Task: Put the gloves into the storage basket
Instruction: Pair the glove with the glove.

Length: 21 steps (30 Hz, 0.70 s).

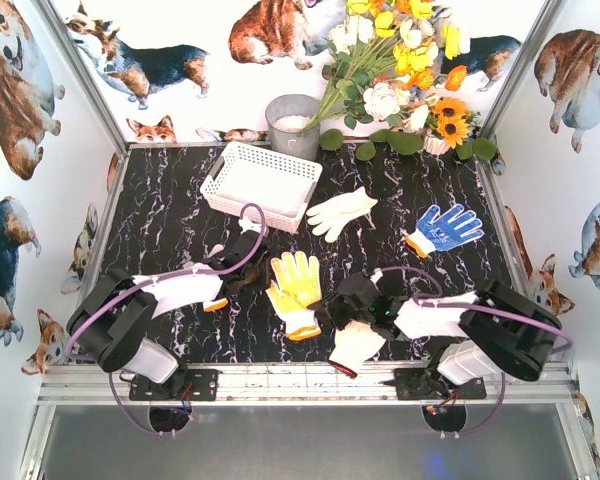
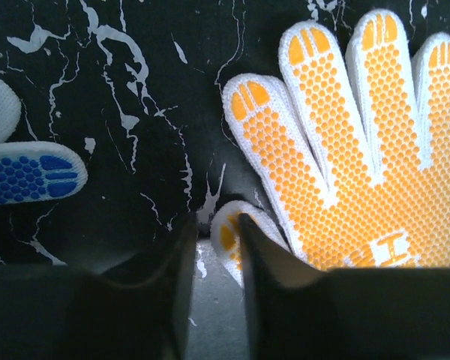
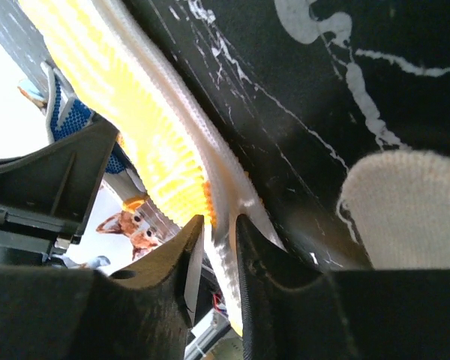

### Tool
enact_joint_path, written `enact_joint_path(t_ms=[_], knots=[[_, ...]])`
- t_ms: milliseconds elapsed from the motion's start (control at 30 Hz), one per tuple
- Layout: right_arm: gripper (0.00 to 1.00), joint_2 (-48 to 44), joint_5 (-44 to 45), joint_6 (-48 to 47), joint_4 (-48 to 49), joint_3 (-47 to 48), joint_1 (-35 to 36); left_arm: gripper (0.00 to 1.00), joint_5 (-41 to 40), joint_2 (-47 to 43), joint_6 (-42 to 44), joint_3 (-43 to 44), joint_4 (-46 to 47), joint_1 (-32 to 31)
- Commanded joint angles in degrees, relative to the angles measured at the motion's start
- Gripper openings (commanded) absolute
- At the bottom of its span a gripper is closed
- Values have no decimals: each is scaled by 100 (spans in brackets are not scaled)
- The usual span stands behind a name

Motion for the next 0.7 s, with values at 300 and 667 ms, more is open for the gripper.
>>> enact_joint_path(t_ms=[300,667], knots=[[48,-2039,902,-1445,-1870,83,41,52,254,-1069,150,-42,-587,47],[58,-2235,-87,-3271,-2483,620,33,53,1569,-1736,-318,-466,-428,0]])
